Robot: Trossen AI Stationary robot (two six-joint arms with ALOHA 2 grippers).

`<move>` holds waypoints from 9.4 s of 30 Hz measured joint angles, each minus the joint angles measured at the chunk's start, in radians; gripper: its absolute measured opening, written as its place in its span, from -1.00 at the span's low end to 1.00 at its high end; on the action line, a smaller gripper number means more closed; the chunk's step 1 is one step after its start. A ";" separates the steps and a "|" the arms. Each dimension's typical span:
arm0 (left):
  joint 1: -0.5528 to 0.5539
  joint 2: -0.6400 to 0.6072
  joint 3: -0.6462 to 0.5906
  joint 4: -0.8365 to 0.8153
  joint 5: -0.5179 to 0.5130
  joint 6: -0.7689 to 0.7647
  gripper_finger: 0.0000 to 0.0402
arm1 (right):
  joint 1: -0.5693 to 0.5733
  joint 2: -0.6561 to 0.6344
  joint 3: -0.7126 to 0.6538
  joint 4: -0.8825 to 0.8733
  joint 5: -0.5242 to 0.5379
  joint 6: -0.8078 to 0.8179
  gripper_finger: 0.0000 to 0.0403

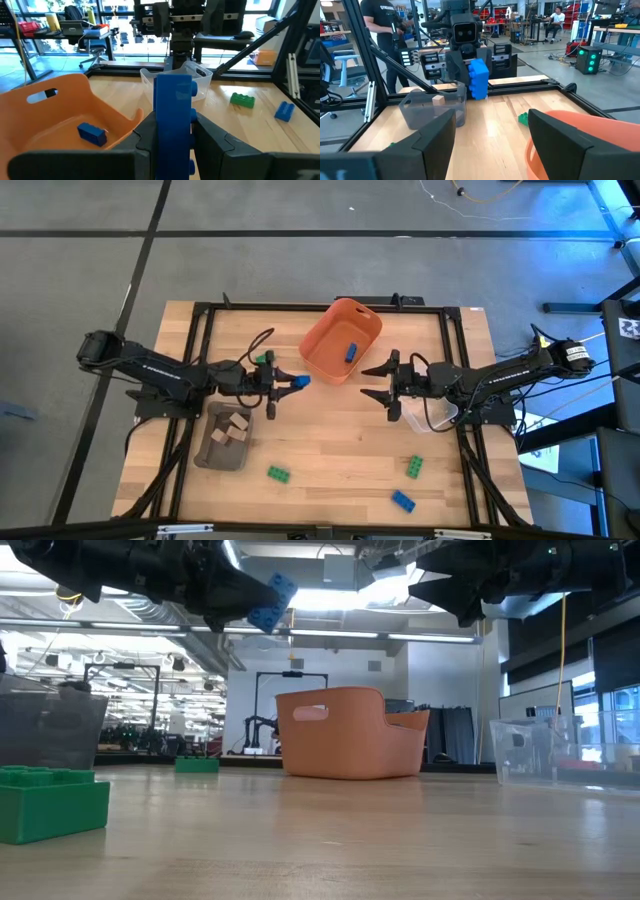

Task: Sort & place blocks by color
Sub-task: Put the left blue game piece into the orange bin

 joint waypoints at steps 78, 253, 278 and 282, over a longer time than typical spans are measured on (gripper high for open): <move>-0.066 -0.071 -0.001 -0.114 -0.102 0.019 -0.59 | 0.000 -0.214 -0.001 -0.307 -0.027 0.187 0.24; -0.052 -0.071 0.000 -0.118 -0.132 -0.007 -0.59 | -0.533 -0.019 0.066 -0.624 0.081 0.422 -1.00; 0.295 0.240 0.370 -0.431 -0.029 -0.068 -0.59 | -0.366 -0.141 0.068 -0.457 0.140 0.263 -1.00; 0.326 0.361 0.450 -0.461 0.003 -0.053 -0.59 | -0.366 -0.141 0.068 -0.457 0.140 0.260 -1.00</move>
